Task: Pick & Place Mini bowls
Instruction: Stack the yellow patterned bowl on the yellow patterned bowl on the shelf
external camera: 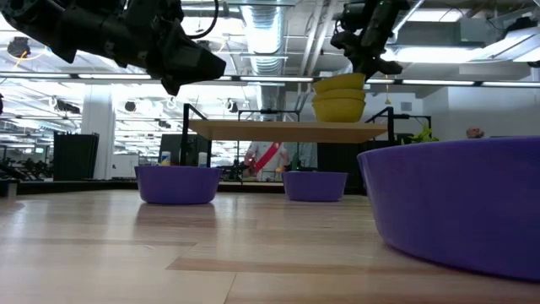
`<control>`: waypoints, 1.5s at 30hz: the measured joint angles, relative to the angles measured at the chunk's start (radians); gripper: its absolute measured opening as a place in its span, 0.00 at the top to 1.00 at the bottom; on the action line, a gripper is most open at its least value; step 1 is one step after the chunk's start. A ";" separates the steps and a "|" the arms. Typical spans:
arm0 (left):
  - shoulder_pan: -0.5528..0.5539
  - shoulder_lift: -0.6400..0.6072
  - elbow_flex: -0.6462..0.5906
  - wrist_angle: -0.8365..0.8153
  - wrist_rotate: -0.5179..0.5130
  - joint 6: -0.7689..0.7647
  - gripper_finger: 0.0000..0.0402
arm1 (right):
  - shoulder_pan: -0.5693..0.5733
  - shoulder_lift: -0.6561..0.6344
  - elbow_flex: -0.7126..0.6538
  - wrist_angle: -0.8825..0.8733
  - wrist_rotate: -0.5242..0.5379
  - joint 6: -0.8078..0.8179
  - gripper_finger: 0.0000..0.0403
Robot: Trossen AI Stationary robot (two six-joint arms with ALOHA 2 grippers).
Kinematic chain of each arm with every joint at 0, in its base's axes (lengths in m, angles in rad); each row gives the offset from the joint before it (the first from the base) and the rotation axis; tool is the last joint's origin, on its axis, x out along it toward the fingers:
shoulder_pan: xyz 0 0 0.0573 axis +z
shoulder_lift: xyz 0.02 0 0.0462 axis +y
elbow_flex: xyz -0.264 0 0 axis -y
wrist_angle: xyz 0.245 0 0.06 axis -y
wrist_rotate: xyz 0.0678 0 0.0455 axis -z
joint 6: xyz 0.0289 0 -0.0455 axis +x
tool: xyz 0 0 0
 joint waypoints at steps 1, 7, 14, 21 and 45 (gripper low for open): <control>0.000 0.000 0.000 0.000 0.000 0.000 0.74 | 0.000 0.000 0.000 -0.001 0.000 0.001 1.00; 0.000 0.000 0.000 0.002 0.000 0.000 0.74 | 0.000 0.000 0.000 0.000 0.001 0.009 1.00; 0.000 0.000 0.000 0.002 0.000 0.000 0.74 | 0.008 0.000 0.000 0.000 0.002 0.016 1.00; 0.000 0.000 0.000 0.002 0.000 0.000 0.74 | 0.014 -0.001 0.000 -0.001 -0.001 0.016 0.94; 0.000 0.000 0.000 0.002 0.000 0.000 0.74 | 0.014 -0.001 0.000 -0.001 0.051 0.001 0.88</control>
